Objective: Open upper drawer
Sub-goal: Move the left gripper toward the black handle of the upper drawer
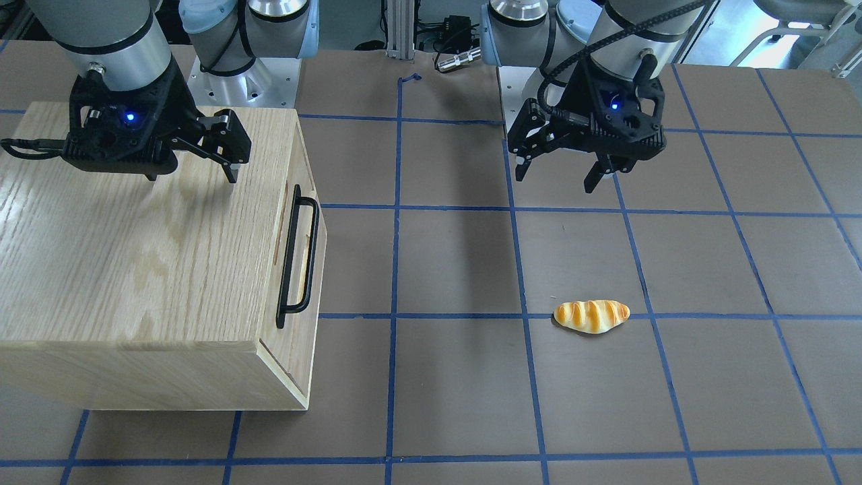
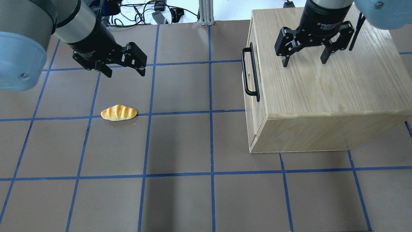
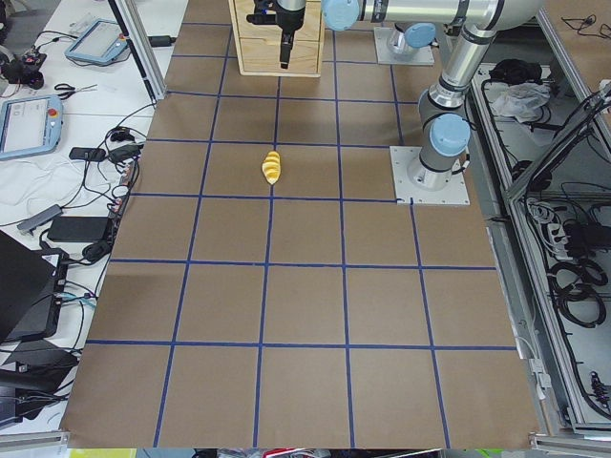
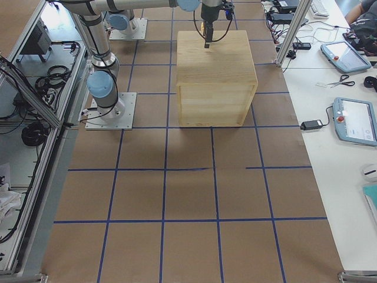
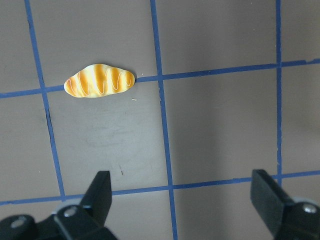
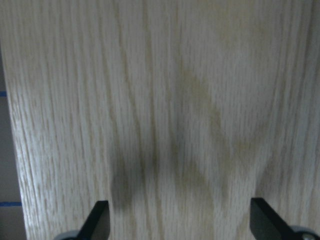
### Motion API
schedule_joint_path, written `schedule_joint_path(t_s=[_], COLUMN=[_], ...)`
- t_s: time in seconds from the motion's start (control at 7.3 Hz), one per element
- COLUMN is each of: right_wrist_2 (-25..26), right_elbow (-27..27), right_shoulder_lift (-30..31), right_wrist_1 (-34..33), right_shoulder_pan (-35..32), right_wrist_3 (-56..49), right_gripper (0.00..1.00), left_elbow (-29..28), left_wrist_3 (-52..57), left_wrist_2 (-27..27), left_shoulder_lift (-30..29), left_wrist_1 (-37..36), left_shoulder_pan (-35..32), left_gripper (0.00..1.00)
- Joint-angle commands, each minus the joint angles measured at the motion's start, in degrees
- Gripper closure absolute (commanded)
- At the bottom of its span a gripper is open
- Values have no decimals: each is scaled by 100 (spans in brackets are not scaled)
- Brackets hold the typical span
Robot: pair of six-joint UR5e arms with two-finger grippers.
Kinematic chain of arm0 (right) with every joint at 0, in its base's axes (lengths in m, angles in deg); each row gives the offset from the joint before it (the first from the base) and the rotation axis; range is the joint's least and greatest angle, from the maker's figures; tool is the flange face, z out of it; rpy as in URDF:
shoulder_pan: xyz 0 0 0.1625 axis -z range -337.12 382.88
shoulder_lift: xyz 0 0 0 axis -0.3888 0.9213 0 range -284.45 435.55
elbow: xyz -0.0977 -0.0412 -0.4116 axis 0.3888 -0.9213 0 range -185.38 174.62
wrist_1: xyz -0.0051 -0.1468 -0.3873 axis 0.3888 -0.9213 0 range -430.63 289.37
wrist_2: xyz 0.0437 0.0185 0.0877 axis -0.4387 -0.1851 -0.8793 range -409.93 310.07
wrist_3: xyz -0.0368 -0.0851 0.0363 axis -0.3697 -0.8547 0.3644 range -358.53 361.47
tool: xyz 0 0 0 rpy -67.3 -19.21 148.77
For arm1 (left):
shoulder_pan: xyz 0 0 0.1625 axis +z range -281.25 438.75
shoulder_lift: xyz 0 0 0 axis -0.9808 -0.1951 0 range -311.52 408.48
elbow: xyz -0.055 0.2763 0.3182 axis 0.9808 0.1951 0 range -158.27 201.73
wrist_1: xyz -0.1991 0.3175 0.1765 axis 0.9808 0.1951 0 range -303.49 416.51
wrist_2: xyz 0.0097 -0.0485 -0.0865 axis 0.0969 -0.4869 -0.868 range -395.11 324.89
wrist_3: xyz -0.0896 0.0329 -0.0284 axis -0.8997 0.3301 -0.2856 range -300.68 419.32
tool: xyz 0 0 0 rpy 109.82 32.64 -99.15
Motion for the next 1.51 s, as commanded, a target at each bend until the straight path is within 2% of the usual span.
schedule_joint_path(t_s=[0.0,0.27,0.41,0.55,0.68,0.96,1.37], right_wrist_2=[0,0,0,0,0,0,0], right_elbow=[7,7,-1,-2,7,-1,-2], right_shoulder_lift=[0,0,0,0,0,0,0], right_wrist_1=[0,0,0,0,0,0,0], right_shoulder_pan=[0,0,9,0,0,9,0], right_wrist_3=[0,-9,0,0,0,-9,0], right_gripper=[0,0,0,0,0,0,0], left_elbow=[8,-1,-10,-27,-27,-36,-71], left_wrist_3=[-382,-788,-1329,-1995,-2220,-2772,-2837], left_wrist_2=[-603,-1347,-1717,-1773,-1739,-1765,-1756], left_shoulder_lift=[-536,-1090,-1267,-1416,-1600,-1707,-1848], left_wrist_1=[-1079,-1705,-2109,-2304,-2715,-2754,-2772], left_shoulder_pan=[-275,-636,-750,-1038,-1233,-1418,-1551], left_gripper=[0,0,0,0,0,0,0])
